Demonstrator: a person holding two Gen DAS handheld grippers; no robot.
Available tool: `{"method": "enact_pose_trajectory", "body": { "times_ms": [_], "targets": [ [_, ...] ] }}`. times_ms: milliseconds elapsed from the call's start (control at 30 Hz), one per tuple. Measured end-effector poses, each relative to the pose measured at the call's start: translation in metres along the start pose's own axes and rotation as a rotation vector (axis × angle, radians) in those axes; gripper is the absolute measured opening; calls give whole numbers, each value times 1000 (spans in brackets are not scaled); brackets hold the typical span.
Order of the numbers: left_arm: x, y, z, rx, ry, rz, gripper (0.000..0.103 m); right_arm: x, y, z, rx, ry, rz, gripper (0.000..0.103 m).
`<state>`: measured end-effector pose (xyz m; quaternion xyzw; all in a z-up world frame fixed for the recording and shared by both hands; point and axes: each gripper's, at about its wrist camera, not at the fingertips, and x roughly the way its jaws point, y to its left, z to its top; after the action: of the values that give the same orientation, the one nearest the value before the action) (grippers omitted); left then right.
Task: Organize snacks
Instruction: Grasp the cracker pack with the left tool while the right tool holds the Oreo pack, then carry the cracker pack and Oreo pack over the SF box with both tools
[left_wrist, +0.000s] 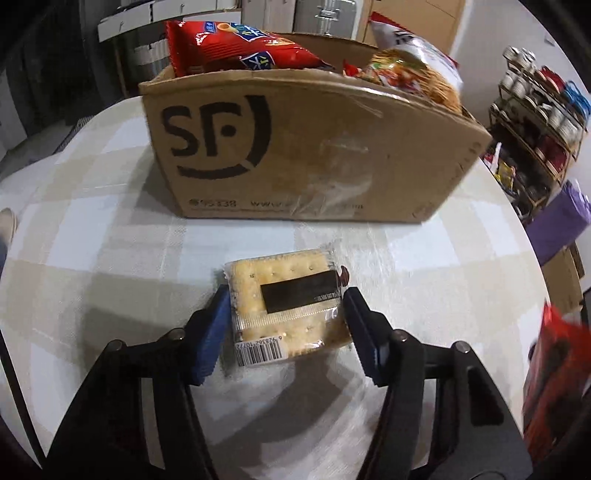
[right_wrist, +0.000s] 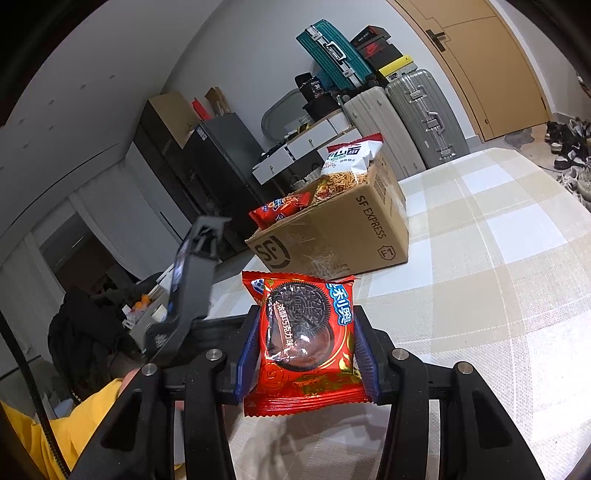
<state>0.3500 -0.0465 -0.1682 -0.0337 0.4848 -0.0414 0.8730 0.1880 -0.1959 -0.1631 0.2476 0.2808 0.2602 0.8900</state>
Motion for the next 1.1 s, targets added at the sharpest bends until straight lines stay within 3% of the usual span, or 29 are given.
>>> {"method": "enact_pose_trajectory", "body": {
  "times_ms": [300, 533, 767, 1000, 1100],
  "targets": [
    [-54, 14, -22, 1, -48, -29, 58, 0, -2, -1, 11, 3, -6, 47],
    [-106, 46, -69, -24, -83, -68, 58, -3, 4, -2, -12, 2, -26, 47],
    [-163, 85, -134, -46, -164, -110, 58, -27, 30, -9, -2, 9, -17, 47],
    [-210, 96, -159, -49, -233, -126, 58, -53, 72, -24, -83, 9, -39, 47],
    [-212, 94, -160, -44, -252, -137, 58, -64, 83, -26, -92, -10, -51, 47]
  ]
}}
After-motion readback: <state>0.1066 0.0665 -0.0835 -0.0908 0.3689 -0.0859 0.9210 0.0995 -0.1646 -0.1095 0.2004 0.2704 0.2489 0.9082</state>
